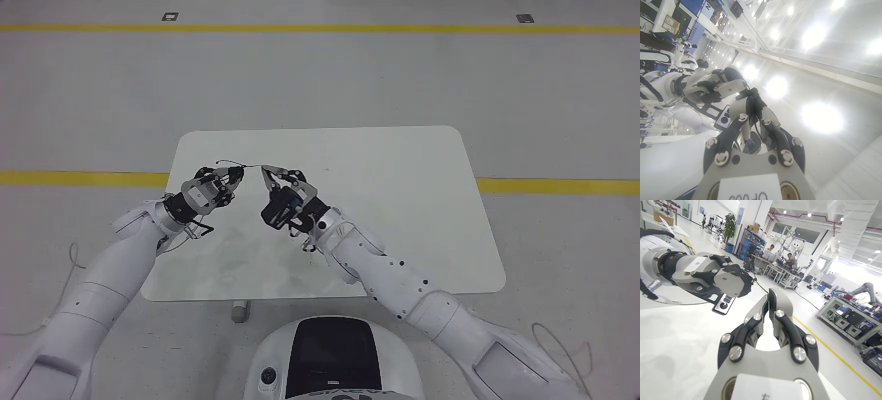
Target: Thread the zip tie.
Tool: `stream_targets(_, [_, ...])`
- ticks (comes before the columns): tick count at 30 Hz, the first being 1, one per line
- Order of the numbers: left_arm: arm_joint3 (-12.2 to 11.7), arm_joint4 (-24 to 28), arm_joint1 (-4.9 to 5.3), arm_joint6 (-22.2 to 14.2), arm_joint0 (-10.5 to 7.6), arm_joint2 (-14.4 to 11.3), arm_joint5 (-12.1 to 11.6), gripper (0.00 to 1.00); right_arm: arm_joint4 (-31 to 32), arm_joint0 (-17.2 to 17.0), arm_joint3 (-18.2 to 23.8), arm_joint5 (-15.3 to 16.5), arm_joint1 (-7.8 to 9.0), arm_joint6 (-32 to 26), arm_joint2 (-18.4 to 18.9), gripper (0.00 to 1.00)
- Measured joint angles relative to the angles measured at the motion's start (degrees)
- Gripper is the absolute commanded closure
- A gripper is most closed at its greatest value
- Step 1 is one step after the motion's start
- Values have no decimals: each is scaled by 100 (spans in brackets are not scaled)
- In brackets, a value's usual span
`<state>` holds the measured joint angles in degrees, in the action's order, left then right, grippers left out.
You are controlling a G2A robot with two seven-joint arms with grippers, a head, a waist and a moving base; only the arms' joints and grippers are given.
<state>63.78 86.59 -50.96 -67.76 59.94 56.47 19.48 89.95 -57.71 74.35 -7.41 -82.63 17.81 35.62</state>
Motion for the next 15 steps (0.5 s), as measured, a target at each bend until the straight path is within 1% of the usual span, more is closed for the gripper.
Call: stream_targets(15, [0,0,0,0,0,0,0,100,0,-38,122,-56,112,-112,36,100])
